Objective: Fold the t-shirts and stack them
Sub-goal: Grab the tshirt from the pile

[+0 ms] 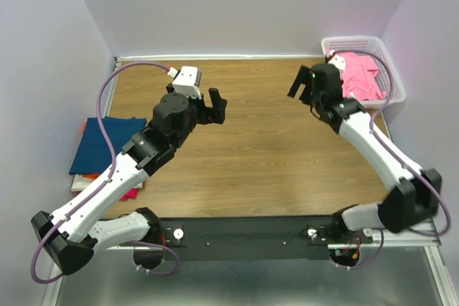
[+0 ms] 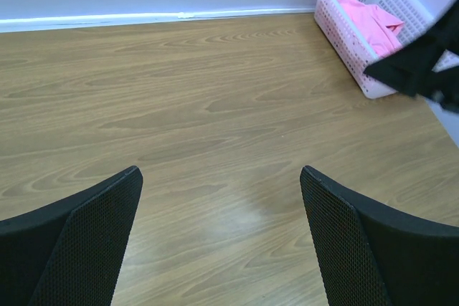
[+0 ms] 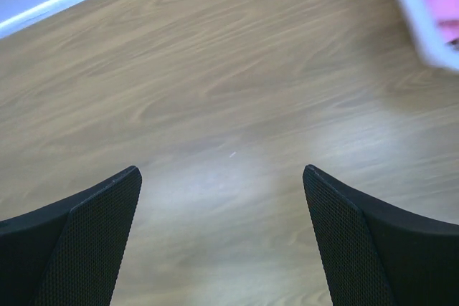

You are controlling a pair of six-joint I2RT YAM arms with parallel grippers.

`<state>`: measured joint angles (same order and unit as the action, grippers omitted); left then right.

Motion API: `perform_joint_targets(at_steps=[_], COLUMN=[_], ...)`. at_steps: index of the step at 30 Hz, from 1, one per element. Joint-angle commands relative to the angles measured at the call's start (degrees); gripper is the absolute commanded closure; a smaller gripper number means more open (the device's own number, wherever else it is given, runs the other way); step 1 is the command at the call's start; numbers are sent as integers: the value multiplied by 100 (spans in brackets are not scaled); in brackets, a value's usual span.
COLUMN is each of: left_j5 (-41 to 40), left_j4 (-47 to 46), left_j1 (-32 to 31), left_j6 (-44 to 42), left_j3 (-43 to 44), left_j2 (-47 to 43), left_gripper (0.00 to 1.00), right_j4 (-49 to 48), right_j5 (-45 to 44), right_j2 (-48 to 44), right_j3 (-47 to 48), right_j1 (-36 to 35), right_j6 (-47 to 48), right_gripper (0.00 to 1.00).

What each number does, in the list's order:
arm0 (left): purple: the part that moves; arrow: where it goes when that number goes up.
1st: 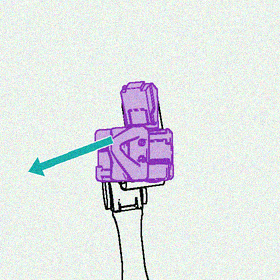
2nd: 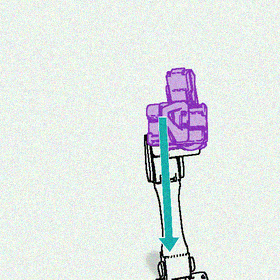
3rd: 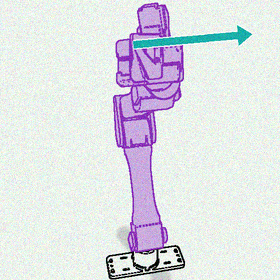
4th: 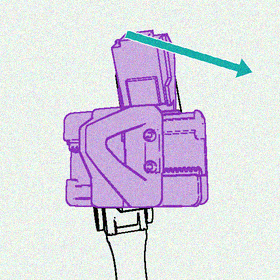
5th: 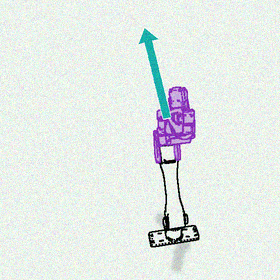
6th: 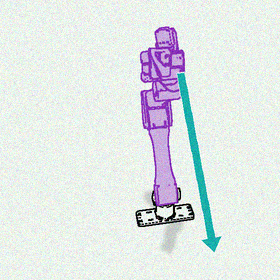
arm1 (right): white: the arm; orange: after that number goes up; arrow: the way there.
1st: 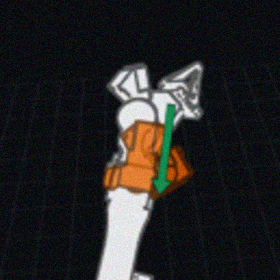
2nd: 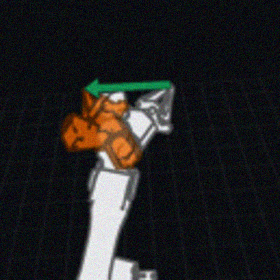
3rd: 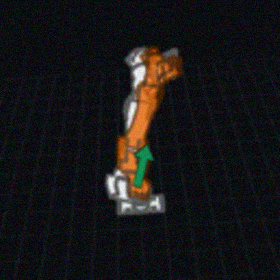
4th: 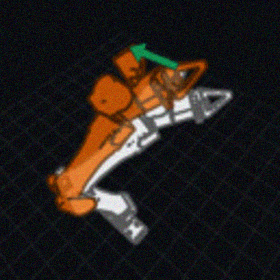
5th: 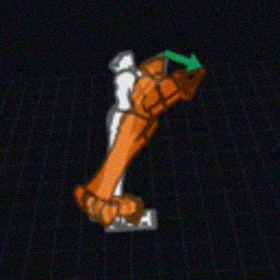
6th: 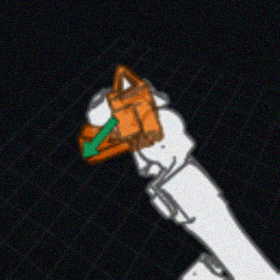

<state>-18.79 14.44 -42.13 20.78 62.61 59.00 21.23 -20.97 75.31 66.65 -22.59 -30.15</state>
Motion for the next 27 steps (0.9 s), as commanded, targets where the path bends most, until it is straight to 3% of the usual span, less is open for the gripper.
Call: perform_joint_targets(at_steps=[1, 4, 10, 18, 27], left_j5=[86, 112, 156, 349, 867], left_j4=[-125, -143, -196, -222, -257], left_j1=[-15, 12, 82, 310, 758], left_j6=[-82, -91, -82, -74, -12], left_j3=[-91, -91, -109, -109, -161], left_j2=[-3, -38, -73, -12, 120], left_gripper=[2, 2, 2, 2, 2], right_j4=[83, 91, 83, 91, 91], right_j5=[-215, -12, 270, 67, 172], right_j2=[1220, 2185, 3744, 5247, 6215], right_j3=[1049, 1883, 3247, 4285, 4848], right_j1=[728, 1623, 2609, 3146, 3243], right_j6=[291, 264, -96, -377, -307], right_gripper=[0, 0, 0, 1, 12])
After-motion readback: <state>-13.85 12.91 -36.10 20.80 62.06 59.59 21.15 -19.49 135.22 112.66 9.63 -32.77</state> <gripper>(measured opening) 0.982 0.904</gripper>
